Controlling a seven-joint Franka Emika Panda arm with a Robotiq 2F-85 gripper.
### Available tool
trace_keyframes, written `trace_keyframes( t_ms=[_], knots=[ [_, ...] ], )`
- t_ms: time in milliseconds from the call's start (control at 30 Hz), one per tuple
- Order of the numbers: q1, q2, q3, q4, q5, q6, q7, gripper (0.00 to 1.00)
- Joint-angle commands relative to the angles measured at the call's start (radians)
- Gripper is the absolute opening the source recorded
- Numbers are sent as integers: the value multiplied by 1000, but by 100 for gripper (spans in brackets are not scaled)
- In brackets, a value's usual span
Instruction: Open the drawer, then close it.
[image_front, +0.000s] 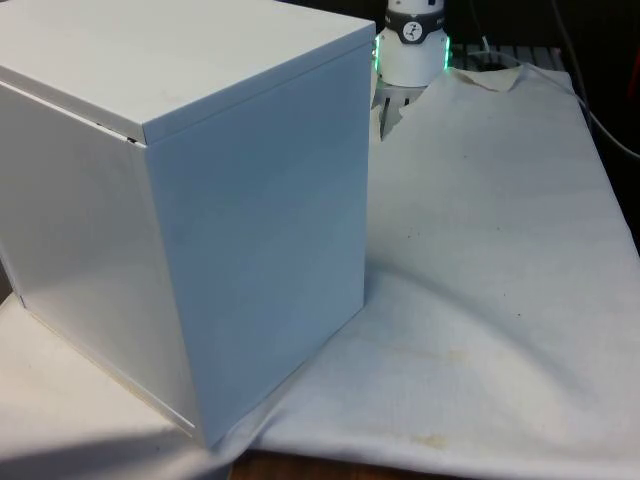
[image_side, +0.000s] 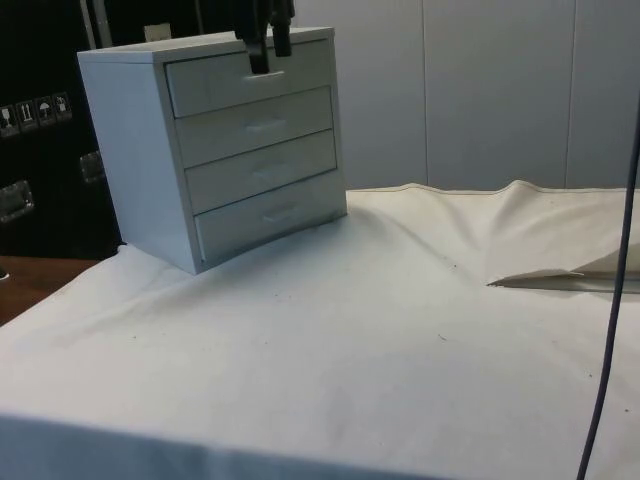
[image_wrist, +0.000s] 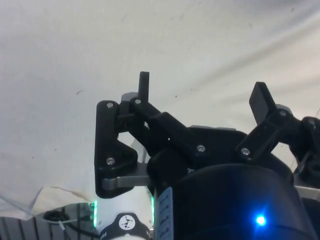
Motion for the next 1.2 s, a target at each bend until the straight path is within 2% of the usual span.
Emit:
trace_keyframes(
  t_ms=[0,67,133,267,333,367,400,633,667,767,833,933,967,1167],
  knots=[
    [1,-13,2,-16,-18,23,12,100],
    [0,-10,0,-15,-9,14,2,100],
    [-1,-34,1,-46,-37,48,14,100],
    [-2,-54,-1,-75,-53,74,14,100],
    [-4,-68,-4,-96,-60,92,7,100],
    [-2,-58,-4,-83,-48,72,5,100],
    [-5,-73,-6,-102,-62,98,5,100],
    [-10,-110,-20,-155,-73,135,-21,100],
    [-8,-100,-19,-143,-63,117,-20,100],
    [-12,-113,-29,-167,-72,155,-41,100],
    [-10,-111,-37,-174,-73,175,-60,100],
    [-10,-108,-39,-171,-65,166,-67,100],
    [-10,-108,-40,-181,-75,192,-80,100],
    [-11,-84,-50,-180,-77,218,-124,100]
  ],
)
